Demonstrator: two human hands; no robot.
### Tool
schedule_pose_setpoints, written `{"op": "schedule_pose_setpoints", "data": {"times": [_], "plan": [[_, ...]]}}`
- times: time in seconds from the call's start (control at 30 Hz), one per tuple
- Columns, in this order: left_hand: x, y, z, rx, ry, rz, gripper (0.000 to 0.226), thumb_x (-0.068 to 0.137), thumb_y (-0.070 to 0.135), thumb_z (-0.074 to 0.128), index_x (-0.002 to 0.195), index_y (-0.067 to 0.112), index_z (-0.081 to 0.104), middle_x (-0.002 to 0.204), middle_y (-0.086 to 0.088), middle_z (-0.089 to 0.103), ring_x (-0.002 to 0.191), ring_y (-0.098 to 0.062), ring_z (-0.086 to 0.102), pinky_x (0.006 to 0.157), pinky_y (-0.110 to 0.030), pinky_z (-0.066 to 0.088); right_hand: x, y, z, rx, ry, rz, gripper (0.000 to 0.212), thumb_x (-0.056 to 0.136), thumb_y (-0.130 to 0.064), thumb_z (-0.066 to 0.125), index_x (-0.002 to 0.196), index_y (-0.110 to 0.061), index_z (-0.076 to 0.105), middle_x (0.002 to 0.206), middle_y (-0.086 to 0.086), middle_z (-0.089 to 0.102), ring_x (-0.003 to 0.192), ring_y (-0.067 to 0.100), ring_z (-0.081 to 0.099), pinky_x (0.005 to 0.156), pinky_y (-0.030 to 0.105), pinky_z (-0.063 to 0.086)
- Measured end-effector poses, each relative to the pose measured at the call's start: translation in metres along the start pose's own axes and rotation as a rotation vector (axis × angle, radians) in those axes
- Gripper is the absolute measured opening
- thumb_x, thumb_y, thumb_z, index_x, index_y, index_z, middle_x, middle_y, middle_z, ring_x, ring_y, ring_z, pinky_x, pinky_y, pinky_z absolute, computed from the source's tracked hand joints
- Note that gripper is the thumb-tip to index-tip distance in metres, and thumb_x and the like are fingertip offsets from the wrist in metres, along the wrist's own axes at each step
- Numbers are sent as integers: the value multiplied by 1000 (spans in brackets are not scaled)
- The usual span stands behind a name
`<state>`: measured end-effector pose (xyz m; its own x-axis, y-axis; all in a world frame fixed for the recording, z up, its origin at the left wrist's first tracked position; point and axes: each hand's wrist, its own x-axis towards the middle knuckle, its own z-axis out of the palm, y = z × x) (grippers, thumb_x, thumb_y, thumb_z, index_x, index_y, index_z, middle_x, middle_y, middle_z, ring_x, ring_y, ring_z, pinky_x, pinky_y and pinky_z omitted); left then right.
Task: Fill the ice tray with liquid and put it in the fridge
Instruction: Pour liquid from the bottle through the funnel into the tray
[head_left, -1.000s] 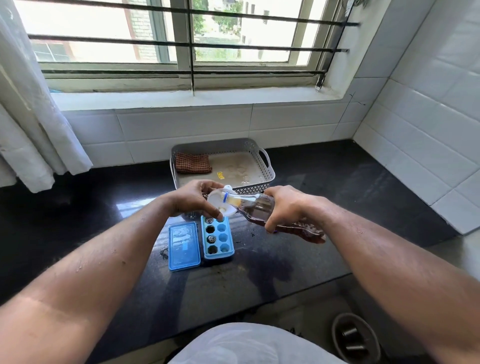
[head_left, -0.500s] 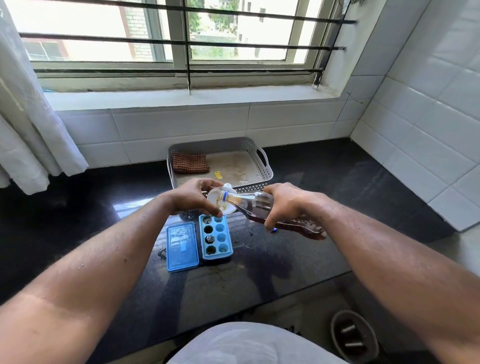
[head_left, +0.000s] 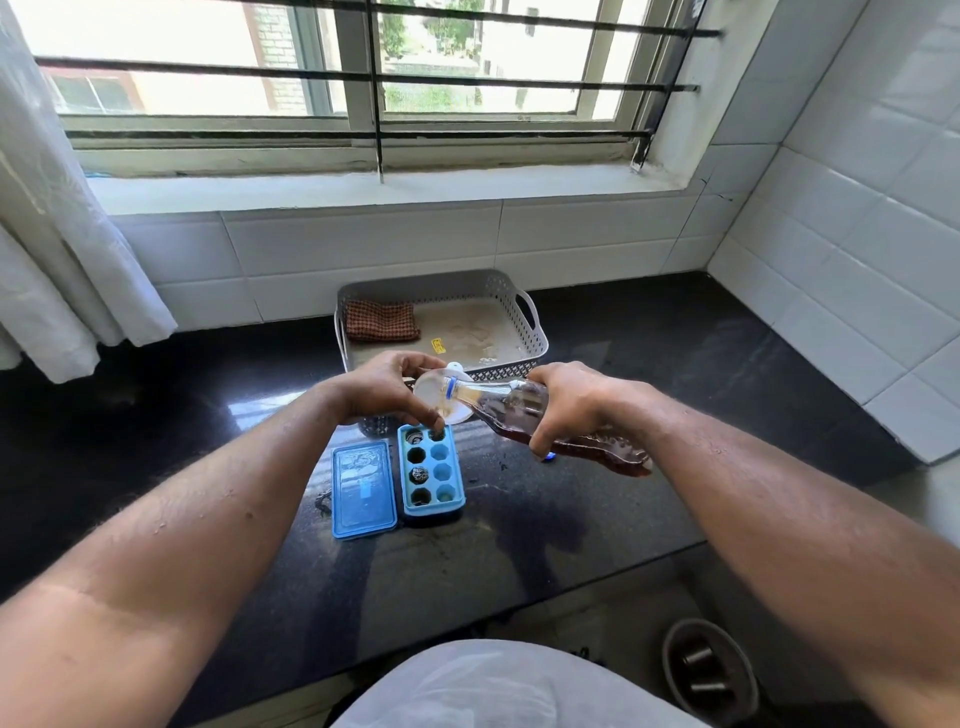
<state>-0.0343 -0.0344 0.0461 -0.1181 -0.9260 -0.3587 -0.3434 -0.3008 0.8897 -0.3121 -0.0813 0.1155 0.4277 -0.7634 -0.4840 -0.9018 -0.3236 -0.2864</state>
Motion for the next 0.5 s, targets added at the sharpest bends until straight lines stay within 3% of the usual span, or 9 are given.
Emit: {"op": "schedule_pose_setpoints", "data": {"times": [0.3,0.5], "plan": [[-8,3,5,14,0,14,85,59,-2,96,134,21,62,124,-10,68,105,-24,73,85,-40,64,2,10,3,37,11,-34,67,45,-38,95,101,-36,58,100,-8,67,82,11,70,56,24,52],[-17,2,15,18,9,4,84,63,-7,93,137,17,60,121,-11,68,96,-20,74,77,-36,64,1,15,12,6,30,-50,68,47,-42,93,104,-33,60,101,-7,65,87,10,63,65,27,50]]}}
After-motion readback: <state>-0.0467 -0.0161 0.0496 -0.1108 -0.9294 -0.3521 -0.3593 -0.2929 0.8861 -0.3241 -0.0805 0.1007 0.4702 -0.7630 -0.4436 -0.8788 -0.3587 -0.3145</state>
